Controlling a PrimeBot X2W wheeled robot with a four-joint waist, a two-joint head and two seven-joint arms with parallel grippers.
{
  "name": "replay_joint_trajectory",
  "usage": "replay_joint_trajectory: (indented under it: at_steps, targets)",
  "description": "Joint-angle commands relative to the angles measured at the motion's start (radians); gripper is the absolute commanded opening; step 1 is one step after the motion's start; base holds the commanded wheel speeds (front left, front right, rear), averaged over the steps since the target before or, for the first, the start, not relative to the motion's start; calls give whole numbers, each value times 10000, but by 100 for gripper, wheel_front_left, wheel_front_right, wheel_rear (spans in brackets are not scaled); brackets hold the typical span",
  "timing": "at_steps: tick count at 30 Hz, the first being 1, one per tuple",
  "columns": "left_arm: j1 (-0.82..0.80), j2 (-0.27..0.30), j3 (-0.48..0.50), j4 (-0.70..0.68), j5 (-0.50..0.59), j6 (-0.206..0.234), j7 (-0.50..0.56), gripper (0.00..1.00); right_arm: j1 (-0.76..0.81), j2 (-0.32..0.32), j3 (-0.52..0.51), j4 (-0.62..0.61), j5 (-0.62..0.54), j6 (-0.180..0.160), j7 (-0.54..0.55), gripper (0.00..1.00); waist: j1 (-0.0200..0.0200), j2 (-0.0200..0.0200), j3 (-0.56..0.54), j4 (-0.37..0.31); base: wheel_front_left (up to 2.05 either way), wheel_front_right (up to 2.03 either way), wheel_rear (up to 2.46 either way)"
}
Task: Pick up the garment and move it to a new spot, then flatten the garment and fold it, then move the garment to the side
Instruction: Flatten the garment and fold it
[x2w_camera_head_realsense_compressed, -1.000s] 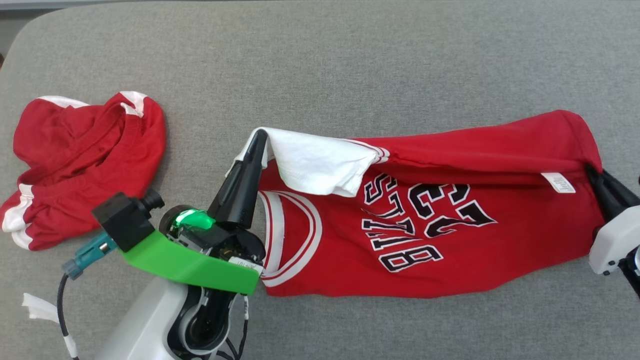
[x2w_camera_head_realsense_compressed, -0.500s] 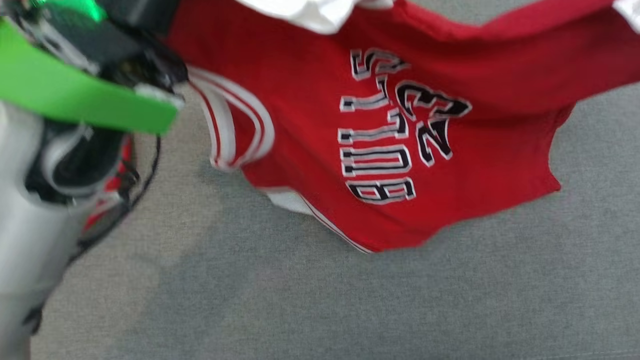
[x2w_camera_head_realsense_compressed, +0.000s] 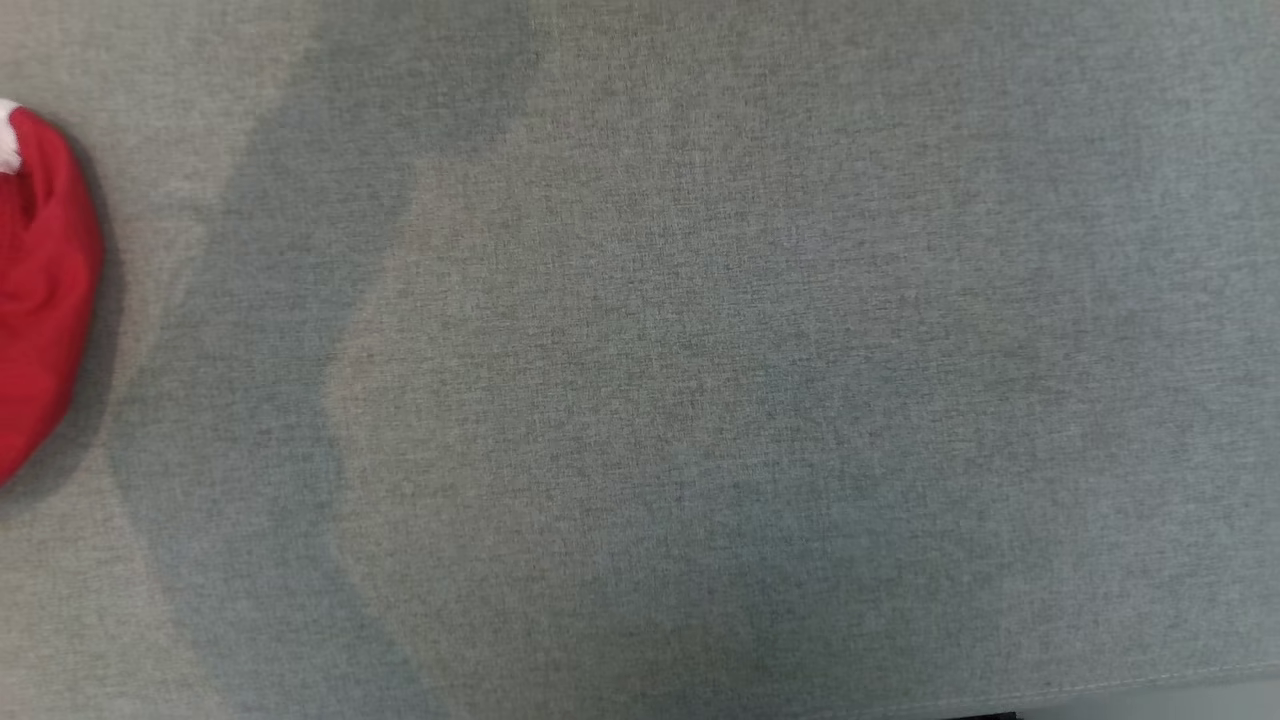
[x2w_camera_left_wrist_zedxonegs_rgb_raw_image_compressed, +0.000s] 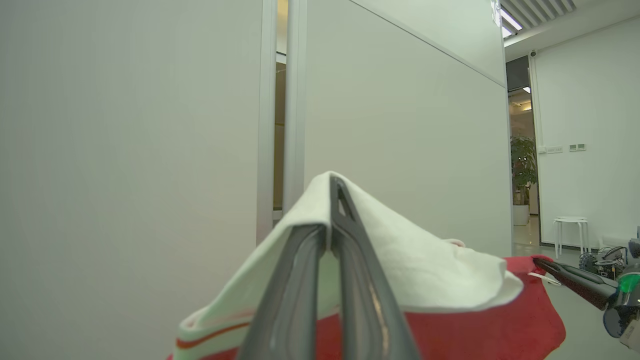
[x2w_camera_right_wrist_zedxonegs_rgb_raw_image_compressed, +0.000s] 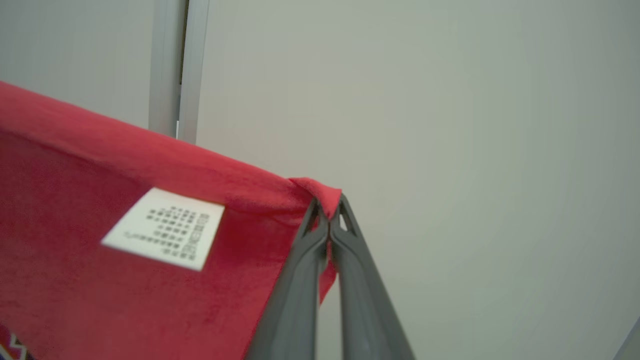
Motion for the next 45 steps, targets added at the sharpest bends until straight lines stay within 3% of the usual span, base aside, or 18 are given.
replay_joint_trajectory:
  at_steps: [1,7,12,16,22,30,36,45]
  targets:
    - [77,34,-93,128,-165,2,-144,0,-35,132,86,364,-165,-7,-343,0,-1,-1,1031,-113,0,0,0]
    - [1742,225,-316,-506,-1365,0,-335,0,805,394,994,1841,375,-8,-1332,0,-1,-1,1054,45,0,0,0]
    - [4640,532,358,-2132,-1902,2,-323,0,2021,254,1751,2364,1224,-8,-1933,0,-1,-1,688,92,0,0,0]
    - [7303,627,784,-3356,-2406,2,-325,0,3433,-104,2048,2052,1890,-8,-2232,0,-1,-1,-92,100,0,0,0]
    - [10744,865,587,-4250,-2532,1,-326,0,6243,-812,1990,1042,2843,-13,-2311,0,-1,-1,-1406,177,0,0,0]
    - [13475,754,648,-4129,-2143,3,-329,0,9803,-1115,969,-593,3335,-16,-2137,0,-1,-1,-2703,117,0,0,0]
    - [15044,446,1070,-3982,-1494,123,-329,0,12184,-720,-276,-2103,2867,-19,-1767,0,-1,-1,-3307,-109,0,0,0]
    - [17123,192,1309,-4933,-1157,788,-329,0,15365,503,-1934,-5255,1853,-15,-172,0,-1,-1,-3670,-380,0,0,0]
